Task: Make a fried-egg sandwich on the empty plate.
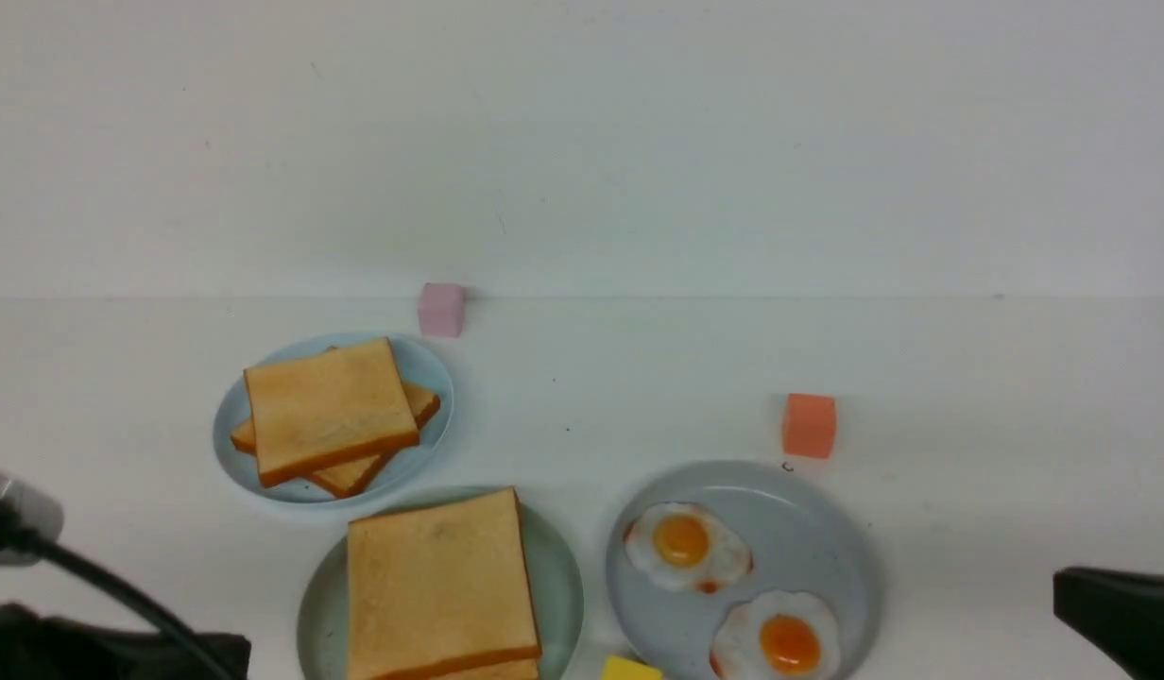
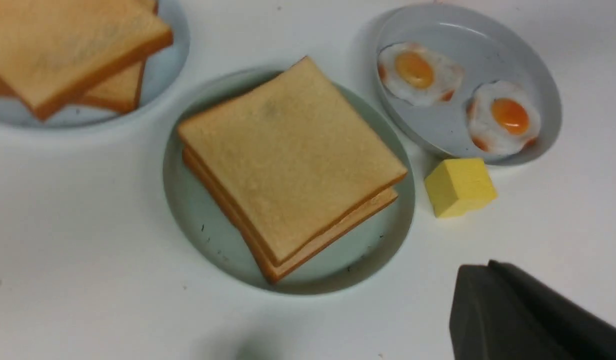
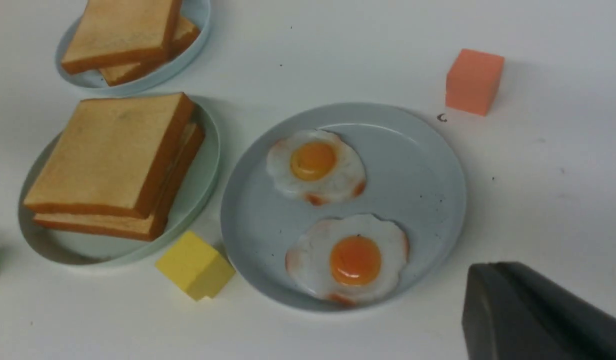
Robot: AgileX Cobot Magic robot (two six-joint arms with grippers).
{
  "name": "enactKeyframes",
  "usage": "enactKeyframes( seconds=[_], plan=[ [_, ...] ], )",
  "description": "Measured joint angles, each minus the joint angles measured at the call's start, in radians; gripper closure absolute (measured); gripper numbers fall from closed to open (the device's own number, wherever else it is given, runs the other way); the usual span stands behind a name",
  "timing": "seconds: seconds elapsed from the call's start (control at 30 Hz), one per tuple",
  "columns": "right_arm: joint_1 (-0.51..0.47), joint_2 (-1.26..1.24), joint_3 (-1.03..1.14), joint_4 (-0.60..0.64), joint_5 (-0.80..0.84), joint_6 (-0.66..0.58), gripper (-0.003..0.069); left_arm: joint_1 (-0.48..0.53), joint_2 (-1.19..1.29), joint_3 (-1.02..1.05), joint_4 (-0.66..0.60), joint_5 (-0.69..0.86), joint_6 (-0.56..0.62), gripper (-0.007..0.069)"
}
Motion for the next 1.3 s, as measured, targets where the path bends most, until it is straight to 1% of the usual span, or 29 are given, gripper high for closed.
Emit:
enactKeyframes(
  seconds=[0.07, 0.17, 0.73, 0.83, 0.9, 0.97, 1.0, 1.07, 1.13, 1.2, 1.23, 1.3],
  plan=[
    [0.000, -0.022, 0.015, -0.001, 0.001, 0.000, 0.0661, 0.000, -0.020, 0.009, -0.014, -0.015, -0.028, 0.0638],
    [0.000, -0.030, 0.018, -0.002, 0.013, 0.000, 0.0659, 0.000, -0.027, 0.009, -0.029, -0.038, -0.039, 0.0638],
    [0.000, -0.030, 0.018, -0.002, 0.052, 0.000, 0.0648, 0.000, -0.031, 0.009, -0.033, -0.048, -0.043, 0.0638],
    [0.000, -0.030, 0.018, -0.002, 0.054, 0.000, 0.0645, 0.000, -0.043, 0.018, -0.006, -0.077, -0.042, 0.0638],
    [0.000, -0.030, 0.018, -0.002, 0.054, 0.000, 0.0644, 0.000, -0.096, 0.032, 0.033, -0.109, -0.045, 0.0638],
    [0.000, -0.030, 0.018, -0.002, 0.054, 0.000, 0.0643, 0.000, -0.181, 0.059, 0.114, -0.147, -0.066, 0.0638],
    [0.000, -0.030, 0.018, -0.002, 0.054, 0.000, 0.0642, 0.001, -0.208, 0.070, 0.154, -0.171, -0.093, 0.0638],
    [0.000, -0.030, 0.018, -0.002, 0.054, 0.000, 0.0641, 0.032, -0.292, 0.121, 0.281, -0.212, -0.208, 0.0638],
    [0.000, -0.030, 0.018, -0.002, 0.056, 0.000, 0.0640, 0.084, -0.372, 0.188, 0.413, -0.220, -0.360, 0.0638],
    [0.000, -0.030, 0.018, -0.002, 0.057, 0.000, 0.0636, 0.142, -0.465, 0.270, 0.565, -0.209, -0.536, 0.0638],
    [0.000, -0.030, 0.018, -0.002, 0.057, 0.000, 0.0635, 0.164, -0.510, 0.299, 0.620, -0.198, -0.594, 0.0638],
    [0.000, -0.030, 0.018, -0.002, 0.057, 0.000, 0.0634, 0.189, -0.569, 0.355, 0.671, -0.175, -0.648, 0.0637]
  ],
)
